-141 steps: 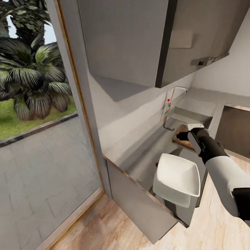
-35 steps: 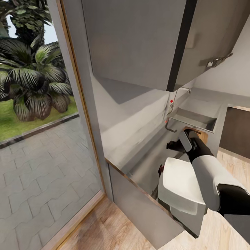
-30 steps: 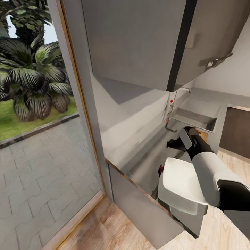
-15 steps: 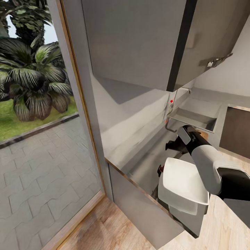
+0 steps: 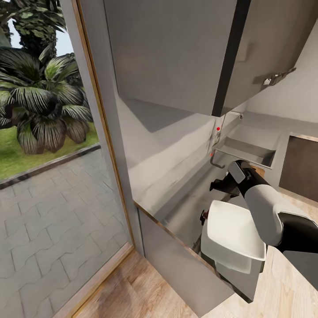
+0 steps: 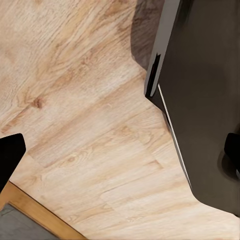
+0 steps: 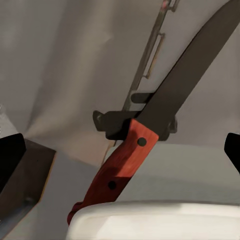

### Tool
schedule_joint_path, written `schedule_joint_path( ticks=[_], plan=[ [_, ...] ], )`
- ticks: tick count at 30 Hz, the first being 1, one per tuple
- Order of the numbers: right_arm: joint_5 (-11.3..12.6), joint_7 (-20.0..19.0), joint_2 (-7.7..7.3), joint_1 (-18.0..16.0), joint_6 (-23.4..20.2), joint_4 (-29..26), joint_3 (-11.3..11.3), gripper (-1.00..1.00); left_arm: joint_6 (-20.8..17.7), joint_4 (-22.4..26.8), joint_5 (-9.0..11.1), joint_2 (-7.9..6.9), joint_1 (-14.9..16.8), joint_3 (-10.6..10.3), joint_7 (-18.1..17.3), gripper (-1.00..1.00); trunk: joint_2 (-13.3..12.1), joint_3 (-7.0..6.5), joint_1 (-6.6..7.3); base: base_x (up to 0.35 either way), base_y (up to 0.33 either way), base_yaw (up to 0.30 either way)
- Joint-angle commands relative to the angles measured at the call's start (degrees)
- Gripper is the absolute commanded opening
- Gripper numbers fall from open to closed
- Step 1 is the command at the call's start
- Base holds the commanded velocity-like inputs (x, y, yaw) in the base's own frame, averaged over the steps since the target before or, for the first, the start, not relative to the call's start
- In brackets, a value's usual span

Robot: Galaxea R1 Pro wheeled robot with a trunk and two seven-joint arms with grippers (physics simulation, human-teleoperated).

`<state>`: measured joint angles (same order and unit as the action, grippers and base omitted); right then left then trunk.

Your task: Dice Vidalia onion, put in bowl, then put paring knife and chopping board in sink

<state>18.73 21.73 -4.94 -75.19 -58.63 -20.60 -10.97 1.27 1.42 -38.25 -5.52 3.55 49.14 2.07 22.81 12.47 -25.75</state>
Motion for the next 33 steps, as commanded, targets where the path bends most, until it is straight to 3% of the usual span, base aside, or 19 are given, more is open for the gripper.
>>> schedule_joint_path(
  ticks=[1, 16, 33],
  plan=[
    [0.6, 0.6, 0.01, 0.0, -0.1, -0.1, -0.2, 1.0, 0.1, -0.1, -0.6, -0.02, 0.1, 0.4, 0.2, 1.0, 0.1, 0.11, -0.03, 0.0, 0.0, 0.0],
    [0.5, 0.6, 0.01, 0.0, -0.1, -0.1, -0.3, 1.0, 0.1, -0.1, -0.6, -0.02, 0.1, 0.4, 0.2, 1.0, 0.1, 0.23, -0.03, 0.0, 0.0, 0.0],
    [0.5, 0.6, 0.01, 0.0, -0.1, -0.1, -0.3, 1.0, 0.1, 0.0, -0.6, -0.02, 0.1, 0.4, 0.2, 1.0, 0.1, 1.68, -0.03, 0.0, 0.0, 0.0]
  ],
)
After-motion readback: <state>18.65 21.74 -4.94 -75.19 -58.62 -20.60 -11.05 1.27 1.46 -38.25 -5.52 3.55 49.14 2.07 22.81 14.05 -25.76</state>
